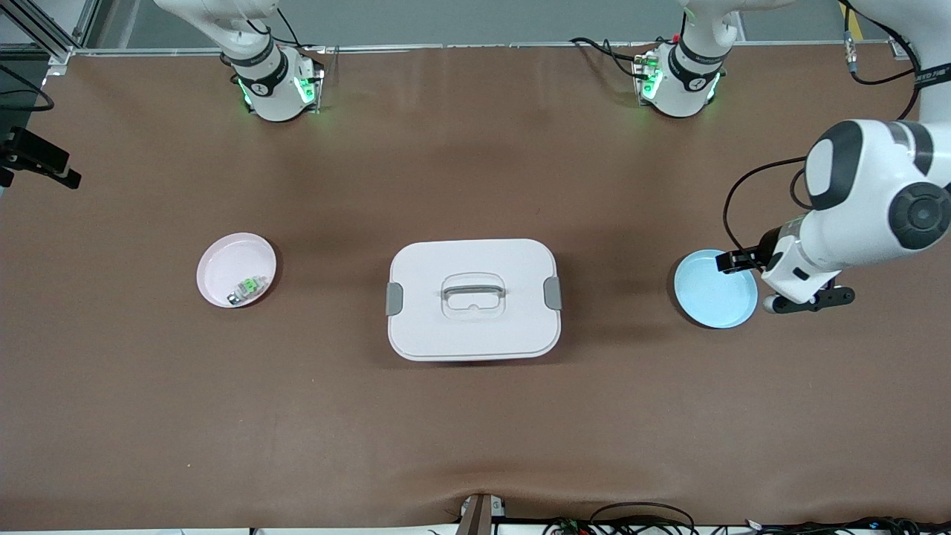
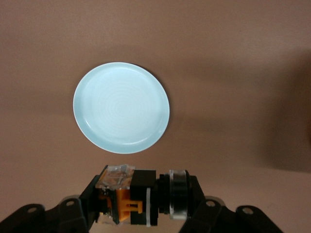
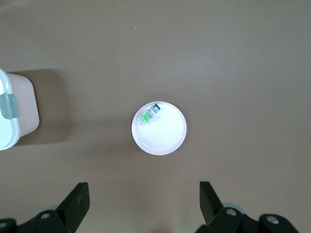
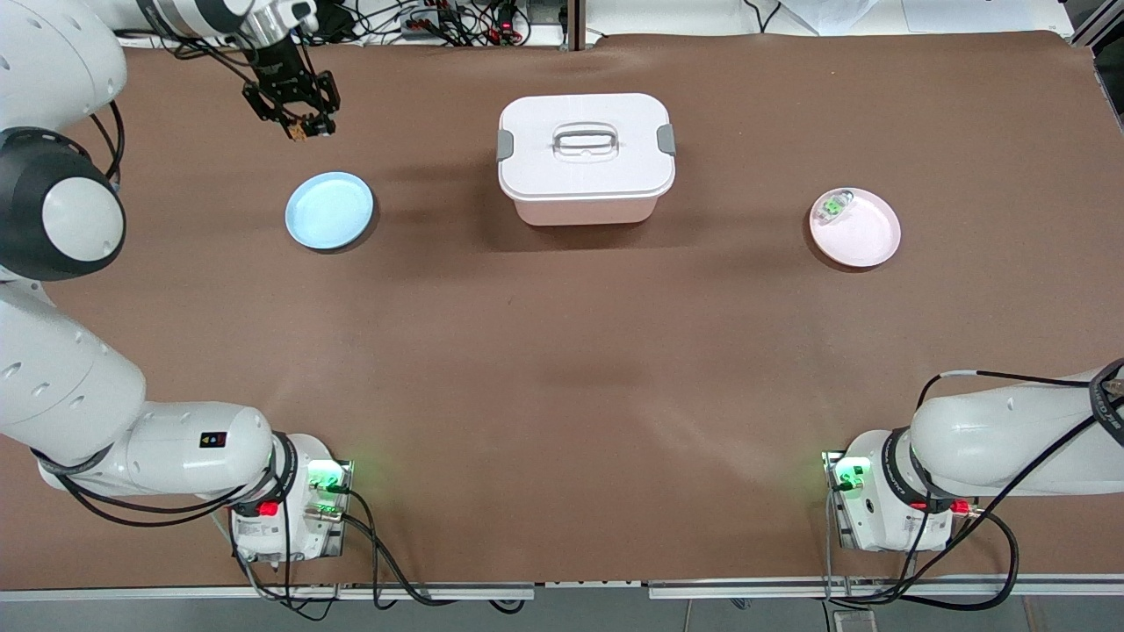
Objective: Transfer orange switch to right arm and place
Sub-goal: 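Lift the orange switch off the blue plate with the left gripper, then carry the orange switch with the left gripper toward the table middle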
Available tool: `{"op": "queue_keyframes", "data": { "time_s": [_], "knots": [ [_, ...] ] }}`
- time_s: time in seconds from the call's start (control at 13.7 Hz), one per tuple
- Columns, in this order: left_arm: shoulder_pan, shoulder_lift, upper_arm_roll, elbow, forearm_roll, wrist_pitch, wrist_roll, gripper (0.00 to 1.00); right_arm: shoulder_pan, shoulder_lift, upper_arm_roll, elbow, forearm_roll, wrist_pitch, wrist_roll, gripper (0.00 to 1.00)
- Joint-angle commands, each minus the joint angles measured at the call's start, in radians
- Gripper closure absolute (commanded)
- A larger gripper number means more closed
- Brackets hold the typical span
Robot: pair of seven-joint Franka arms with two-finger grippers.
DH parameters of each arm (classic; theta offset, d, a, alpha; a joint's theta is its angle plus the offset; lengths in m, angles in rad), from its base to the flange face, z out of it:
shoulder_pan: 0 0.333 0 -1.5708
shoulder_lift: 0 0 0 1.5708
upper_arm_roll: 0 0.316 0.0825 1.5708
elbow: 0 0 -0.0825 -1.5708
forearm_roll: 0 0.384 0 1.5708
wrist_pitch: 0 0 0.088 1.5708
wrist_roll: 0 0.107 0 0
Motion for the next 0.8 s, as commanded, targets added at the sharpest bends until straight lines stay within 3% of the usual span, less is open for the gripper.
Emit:
{"op": "queue_keyframes", "data": {
  "time_s": [0.0,0.73],
  "knots": [
    [0.014,-0.010,0.001,0.062,-0.042,-0.090,-0.008,0.65,0.001,0.000,0.003,0.004,-0.009,-0.007,-0.010,0.00],
    [0.035,-0.143,-0.005,0.084,-0.218,-0.214,-0.140,0.64,0.000,0.000,0.003,0.006,-0.009,-0.005,-0.010,0.00]
  ]
}}
